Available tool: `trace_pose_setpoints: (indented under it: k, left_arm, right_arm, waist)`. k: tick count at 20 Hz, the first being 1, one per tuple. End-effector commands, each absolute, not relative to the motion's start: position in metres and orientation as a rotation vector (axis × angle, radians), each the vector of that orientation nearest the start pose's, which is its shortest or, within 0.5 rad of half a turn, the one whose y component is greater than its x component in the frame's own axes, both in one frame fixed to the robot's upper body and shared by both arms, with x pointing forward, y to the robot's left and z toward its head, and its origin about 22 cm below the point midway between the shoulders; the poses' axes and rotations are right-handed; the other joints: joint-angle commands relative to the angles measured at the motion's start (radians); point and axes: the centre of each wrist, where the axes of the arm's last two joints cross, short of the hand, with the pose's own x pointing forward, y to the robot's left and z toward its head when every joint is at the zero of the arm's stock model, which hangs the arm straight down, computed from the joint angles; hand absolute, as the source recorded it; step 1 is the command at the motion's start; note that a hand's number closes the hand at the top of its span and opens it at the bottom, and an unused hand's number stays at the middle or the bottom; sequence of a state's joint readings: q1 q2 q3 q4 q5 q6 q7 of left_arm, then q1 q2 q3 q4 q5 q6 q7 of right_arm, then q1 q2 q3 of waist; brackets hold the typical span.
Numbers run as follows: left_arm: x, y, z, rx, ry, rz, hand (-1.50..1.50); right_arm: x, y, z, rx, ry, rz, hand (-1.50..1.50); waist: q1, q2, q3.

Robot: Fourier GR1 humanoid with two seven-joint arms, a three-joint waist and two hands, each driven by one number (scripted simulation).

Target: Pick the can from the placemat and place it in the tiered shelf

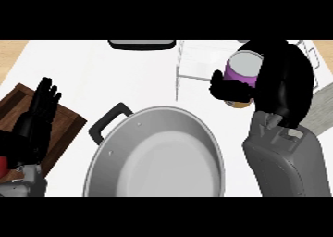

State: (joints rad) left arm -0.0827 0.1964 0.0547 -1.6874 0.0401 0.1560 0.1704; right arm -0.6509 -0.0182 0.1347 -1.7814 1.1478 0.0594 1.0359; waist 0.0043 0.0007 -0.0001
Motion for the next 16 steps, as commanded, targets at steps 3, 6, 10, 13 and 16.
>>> trace_pose_setpoints:
  k: [3, 6, 10, 13, 16]
  left_arm:
    - [0.242, 0.267, 0.058, 0.256, -1.608, 0.039, 0.00]
    - [0.257, 0.271, 0.070, 0.252, -1.612, 0.034, 0.00]
    - [0.243, 0.265, 0.043, 0.241, -1.610, 0.036, 0.00]
    - [0.259, 0.266, 0.055, 0.229, -1.610, 0.028, 0.00]
    - [0.262, 0.272, 0.063, 0.225, -1.615, 0.037, 0.00]
  right_arm:
    - [0.327, -0.158, 0.181, -1.166, -1.342, 0.170, 1.50]
    - [0.350, -0.150, 0.166, -1.153, -1.373, 0.141, 1.50]
    - [0.372, -0.166, 0.165, -1.176, -1.394, 0.107, 1.50]
    - [0.391, -0.174, 0.161, -1.180, -1.423, 0.117, 1.50]
    - [0.404, -0.182, 0.170, -1.166, -1.387, 0.178, 1.50]
  waist:
    - [0.004, 0.000, 0.000]
    - [0.005, 0.002, 0.000]
    - [0.007, 0.002, 0.000]
    - [0.007, 0.003, 0.000]
    - [0.005, 0.002, 0.000]
